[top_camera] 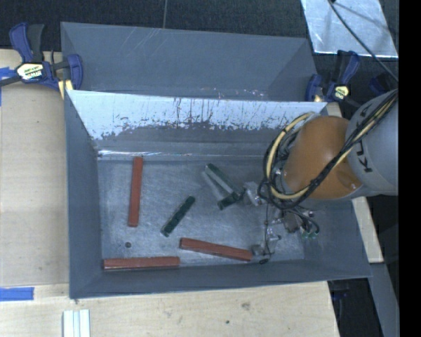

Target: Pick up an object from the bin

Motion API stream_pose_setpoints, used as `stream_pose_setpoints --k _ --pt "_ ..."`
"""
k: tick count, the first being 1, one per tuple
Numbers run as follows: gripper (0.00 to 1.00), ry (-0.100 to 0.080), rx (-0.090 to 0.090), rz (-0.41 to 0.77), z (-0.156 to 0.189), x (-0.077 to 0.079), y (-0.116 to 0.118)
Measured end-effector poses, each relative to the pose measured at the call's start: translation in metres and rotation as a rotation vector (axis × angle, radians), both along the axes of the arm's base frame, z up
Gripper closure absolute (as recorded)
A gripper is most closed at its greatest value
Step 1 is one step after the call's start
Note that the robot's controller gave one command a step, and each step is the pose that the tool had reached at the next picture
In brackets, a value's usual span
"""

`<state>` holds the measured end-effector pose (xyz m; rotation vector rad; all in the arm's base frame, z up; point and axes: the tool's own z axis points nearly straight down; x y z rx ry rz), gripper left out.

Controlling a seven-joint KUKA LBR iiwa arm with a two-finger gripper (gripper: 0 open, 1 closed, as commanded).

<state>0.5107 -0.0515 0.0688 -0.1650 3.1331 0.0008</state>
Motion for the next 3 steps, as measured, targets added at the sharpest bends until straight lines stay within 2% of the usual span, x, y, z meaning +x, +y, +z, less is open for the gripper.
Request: stream_pose_setpoints --k 1,2,3 --pt "0.0 -0.005 0.003 -0.249 0.033 0.07 0.054" --pt "0.0 -0.002 0.001 -0.368 0.036 0.085 0.072" --pt "0.0 0.006 0.0 -0.59 0.003 0.088 0.078"
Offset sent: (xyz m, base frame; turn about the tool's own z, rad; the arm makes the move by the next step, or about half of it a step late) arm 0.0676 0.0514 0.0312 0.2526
